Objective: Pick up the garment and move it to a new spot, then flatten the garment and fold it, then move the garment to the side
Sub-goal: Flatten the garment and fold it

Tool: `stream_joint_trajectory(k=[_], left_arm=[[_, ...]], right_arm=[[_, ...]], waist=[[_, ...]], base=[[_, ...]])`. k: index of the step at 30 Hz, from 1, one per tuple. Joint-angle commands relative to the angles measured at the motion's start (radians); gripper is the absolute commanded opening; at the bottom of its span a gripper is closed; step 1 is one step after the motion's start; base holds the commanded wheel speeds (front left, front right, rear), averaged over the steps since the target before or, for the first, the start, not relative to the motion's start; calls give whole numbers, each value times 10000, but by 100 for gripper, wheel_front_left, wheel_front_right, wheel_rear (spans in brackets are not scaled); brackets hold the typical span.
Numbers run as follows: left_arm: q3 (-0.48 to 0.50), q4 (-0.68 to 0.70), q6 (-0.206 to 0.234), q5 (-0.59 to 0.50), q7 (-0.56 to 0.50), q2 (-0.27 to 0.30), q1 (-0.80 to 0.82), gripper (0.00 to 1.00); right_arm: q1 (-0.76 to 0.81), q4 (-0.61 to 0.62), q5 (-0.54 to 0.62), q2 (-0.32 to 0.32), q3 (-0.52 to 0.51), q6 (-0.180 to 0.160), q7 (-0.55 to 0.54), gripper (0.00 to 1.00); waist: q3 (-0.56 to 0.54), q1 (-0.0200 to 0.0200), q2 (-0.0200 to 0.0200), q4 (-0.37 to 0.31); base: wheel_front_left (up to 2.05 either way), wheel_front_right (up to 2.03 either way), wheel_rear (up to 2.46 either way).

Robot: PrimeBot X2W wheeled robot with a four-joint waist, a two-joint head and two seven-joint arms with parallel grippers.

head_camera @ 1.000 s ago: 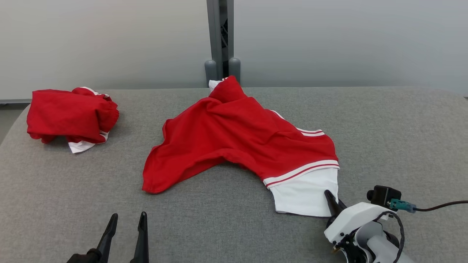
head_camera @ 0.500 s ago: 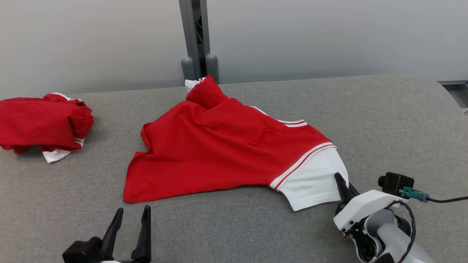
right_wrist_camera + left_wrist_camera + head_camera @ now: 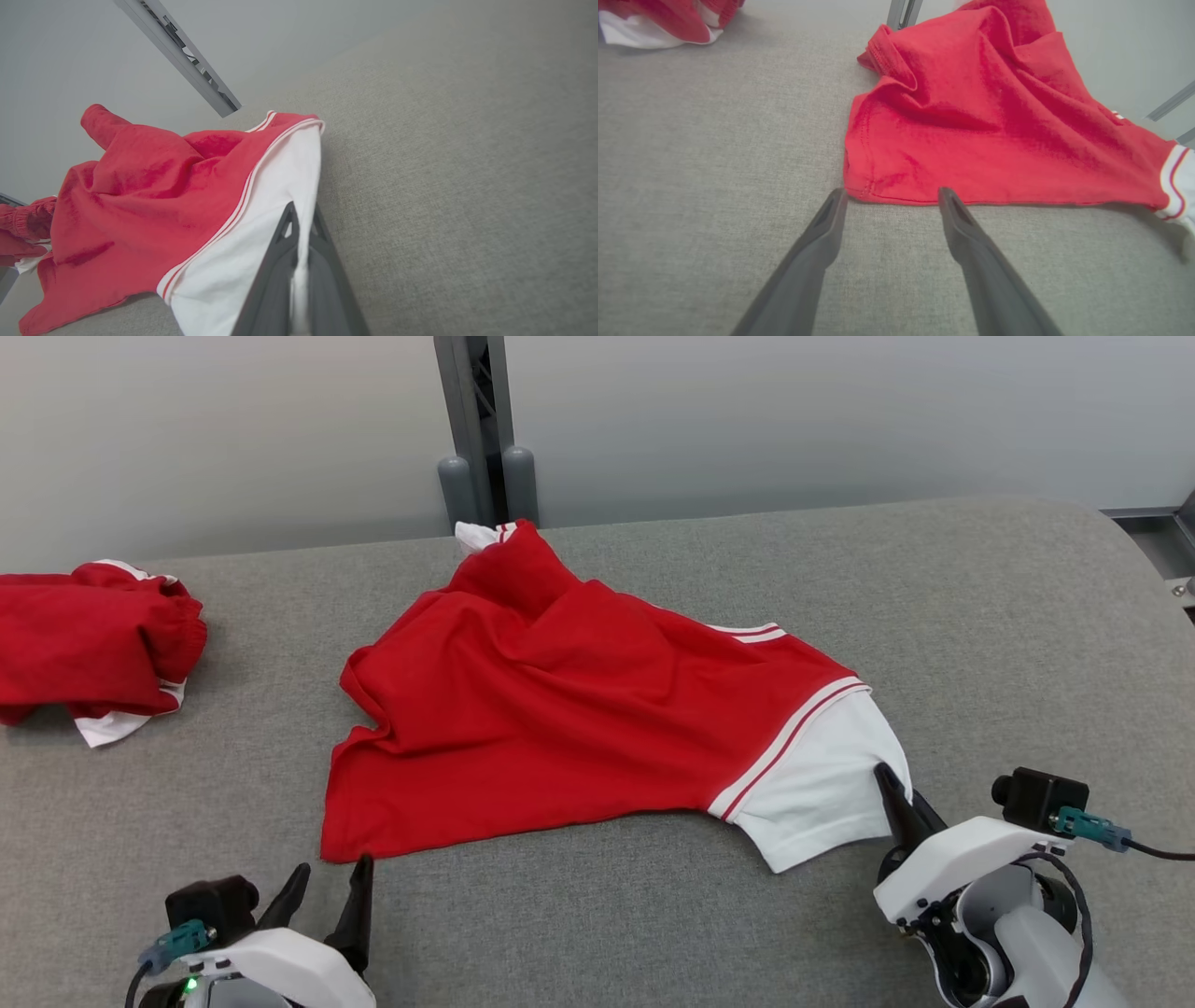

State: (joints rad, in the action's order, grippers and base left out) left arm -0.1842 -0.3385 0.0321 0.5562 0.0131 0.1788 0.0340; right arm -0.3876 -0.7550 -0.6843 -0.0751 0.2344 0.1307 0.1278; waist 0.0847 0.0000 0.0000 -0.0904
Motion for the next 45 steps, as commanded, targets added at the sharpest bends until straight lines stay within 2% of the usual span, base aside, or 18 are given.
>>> stream_joint_trajectory(k=[1, 9, 13, 18, 19, 20, 24, 25, 29, 34, 45], left_arm=[[10, -188, 17, 42, -113, 81, 339, 100], [-31, -1441, 148, 61, -849, 240, 1527, 100], [-119, -1766, 217, 24, -1088, 242, 1902, 100], [-215, -2004, 117, 147, -1383, 215, 2125, 100], [-234, -2059, 75, 171, -1441, 223, 2160, 84], [-268, -2128, 34, 201, -1505, 224, 2199, 48], [-498, -2313, -100, 291, -2033, 155, 2191, 4], [-553, -2338, -158, 313, -2204, 157, 2168, 0], [-655, -2176, -304, 445, -2424, 65, 2123, 0], [-506, -1760, -351, 637, -2137, 28, 2124, 0], [507, 537, -679, 1686, -1223, 32, 1802, 0]], right_arm=[[209, 302, 194, -15, -198, 1, -169, 0], [1201, 2654, 1263, 206, -1351, 1, -1362, 0], [1667, 3644, 1046, 215, -1427, 1, -1786, 0], [1975, 4191, 935, 216, -1428, 1, -1980, 0], [2022, 4274, 936, 216, -1433, 1, -1988, 0], [2066, 4352, 920, 217, -1440, 1, -2030, 0], [2171, 4523, 844, 217, -1472, 1, -2096, 0], [2191, 4551, 826, 217, -1477, 1, -2106, 0], [2249, 4617, 781, 217, -1489, 1, -2124, 0], [2185, 4567, 649, 216, -1516, 1, -2040, 0], [1835, 4903, 170, 215, -1687, 1, -2034, 0]], waist=[[113, 0, 0, -12], [733, 0, 0, -21], [971, 0, 0, -33], [1082, 0, 0, -60], [1094, 0, 0, -67], [1099, 0, 0, -73], [1088, 0, 0, -86], [1080, 0, 0, -85], [1045, 0, 0, -58], [979, 0, 0, -18], [481, 0, 0, 160]], base=[[0, 0, 0], [0, 0, 0], [0, 0, 0], [0, 0, 0], [0, 0, 0], [0, 0, 0], [0, 0, 0], [0, 0, 0], [0, 0, 0], [0, 0, 0], [0, 0, 0]])
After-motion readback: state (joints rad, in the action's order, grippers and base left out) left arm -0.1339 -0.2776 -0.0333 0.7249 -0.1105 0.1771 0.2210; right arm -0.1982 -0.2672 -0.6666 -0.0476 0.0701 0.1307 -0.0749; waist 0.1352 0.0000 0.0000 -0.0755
